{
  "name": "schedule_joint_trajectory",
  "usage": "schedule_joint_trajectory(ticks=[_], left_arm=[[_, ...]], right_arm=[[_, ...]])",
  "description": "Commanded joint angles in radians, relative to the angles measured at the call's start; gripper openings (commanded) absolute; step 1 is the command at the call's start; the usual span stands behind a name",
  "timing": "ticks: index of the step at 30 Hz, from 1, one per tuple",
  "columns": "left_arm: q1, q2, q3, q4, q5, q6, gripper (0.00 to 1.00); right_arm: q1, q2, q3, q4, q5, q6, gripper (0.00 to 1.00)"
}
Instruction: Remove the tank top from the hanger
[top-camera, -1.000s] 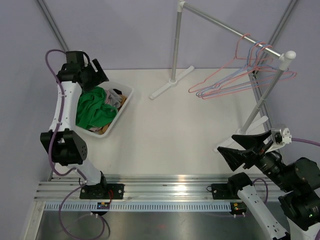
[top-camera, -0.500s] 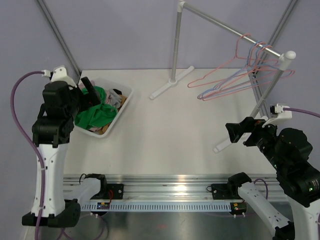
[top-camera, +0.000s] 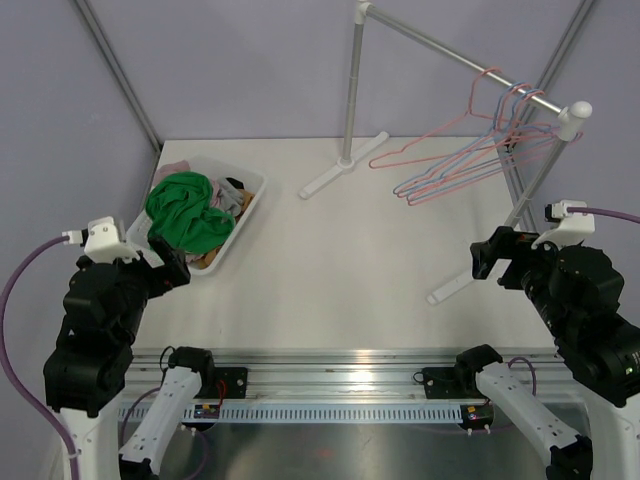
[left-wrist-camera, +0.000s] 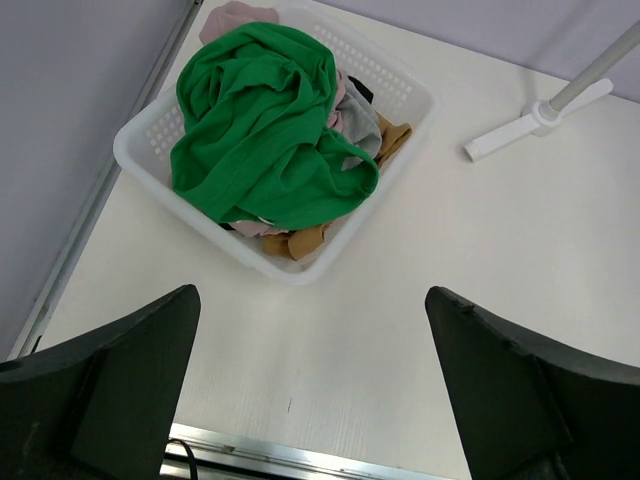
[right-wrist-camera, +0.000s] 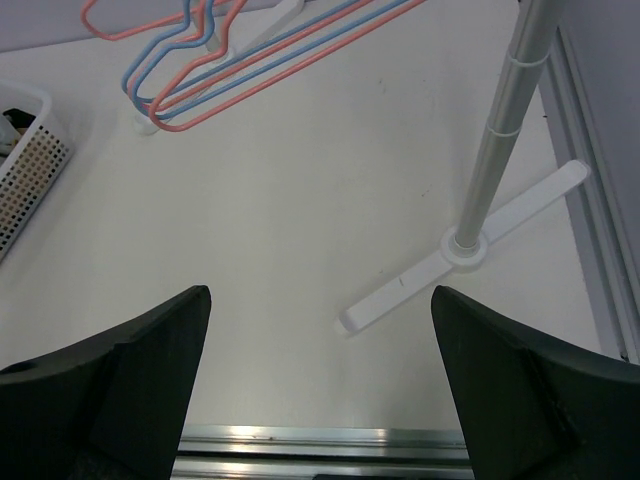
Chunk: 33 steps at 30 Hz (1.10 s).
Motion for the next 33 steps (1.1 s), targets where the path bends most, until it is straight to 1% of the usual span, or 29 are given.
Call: schedule_joint_trajectory(ticks=[1, 6, 12, 19, 33], left_arm=[[-0.017, -0.077, -0.066, -0.011, 0.002, 0.034, 0.99], [-0.017, -0.215, -0.124, -0.014, 0.051, 0.057, 0.99], [-0.017, -0.312, -0.173, -0.019, 0.117, 0.055, 0.99], [-0.017, -0.320, -0.193, -0.016, 0.157, 0.054, 0.99], [-0.017, -0.326, -0.187, -0.017, 0.146, 0.054, 0.99]], right_arm=[[0.001, -0.011, -0.003, -0.018, 0.060, -0.030, 1.00], [0.000, -0.048, -0.012, -0.052, 0.082, -0.058, 1.00], [0.000, -0.129, -0.071, -0.032, 0.048, -0.067, 1.00], [0.000, -0.144, -0.106, -0.034, 0.043, -0.032, 0.99], [0.000, -0.140, -0.120, -0.011, 0.022, -0.030, 0.99]])
